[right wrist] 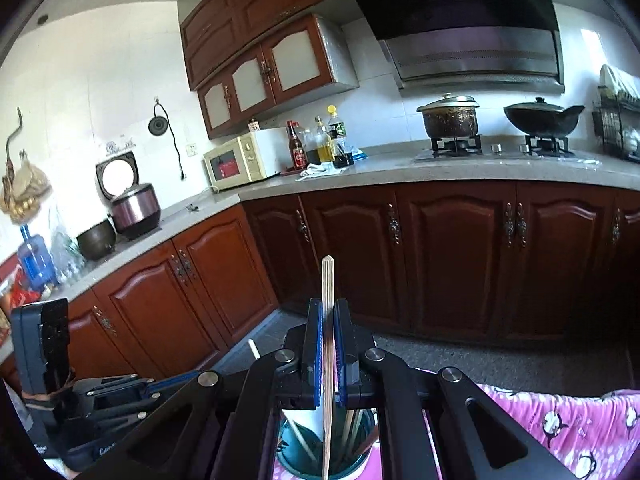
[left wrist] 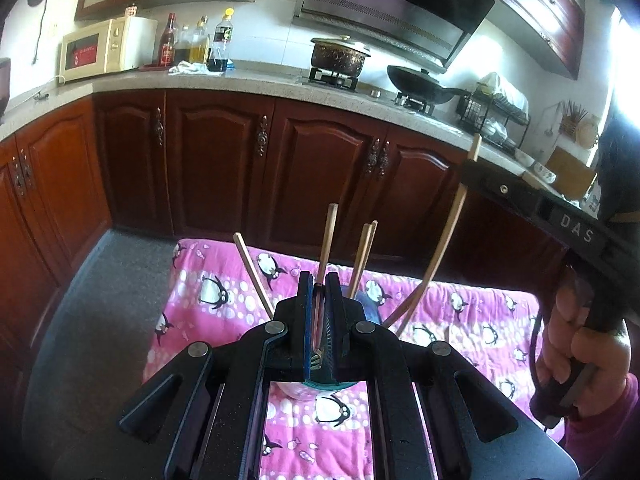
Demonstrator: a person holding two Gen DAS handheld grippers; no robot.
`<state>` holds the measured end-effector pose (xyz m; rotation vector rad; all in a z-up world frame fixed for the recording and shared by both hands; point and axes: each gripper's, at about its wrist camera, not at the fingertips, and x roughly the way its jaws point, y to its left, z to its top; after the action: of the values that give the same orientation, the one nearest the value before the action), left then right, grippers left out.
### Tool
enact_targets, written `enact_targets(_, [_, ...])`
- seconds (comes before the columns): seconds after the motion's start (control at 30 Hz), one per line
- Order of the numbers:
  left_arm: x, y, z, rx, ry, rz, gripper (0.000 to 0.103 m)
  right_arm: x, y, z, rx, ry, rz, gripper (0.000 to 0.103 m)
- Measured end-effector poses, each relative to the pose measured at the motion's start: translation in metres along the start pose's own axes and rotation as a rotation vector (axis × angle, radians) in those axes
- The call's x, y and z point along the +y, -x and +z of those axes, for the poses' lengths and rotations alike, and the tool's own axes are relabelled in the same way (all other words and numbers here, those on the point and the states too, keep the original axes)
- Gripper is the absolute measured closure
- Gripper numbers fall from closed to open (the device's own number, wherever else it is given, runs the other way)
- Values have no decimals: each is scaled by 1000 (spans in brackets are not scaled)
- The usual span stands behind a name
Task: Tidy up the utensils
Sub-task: 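Carry the fork and chopstick above the white cup and lower them in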
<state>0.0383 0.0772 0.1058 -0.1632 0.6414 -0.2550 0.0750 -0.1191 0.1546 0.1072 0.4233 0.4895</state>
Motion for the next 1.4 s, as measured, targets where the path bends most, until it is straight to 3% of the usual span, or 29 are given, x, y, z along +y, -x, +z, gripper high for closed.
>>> enact_targets(0.93, [2, -45, -10, 66, -9, 39, 98, -19, -63, -12, 44, 1, -69, 98])
enact_targets(1.4, [3, -61, -21, 122, 2, 37, 98, -20, -82, -46, 109, 0, -42, 98])
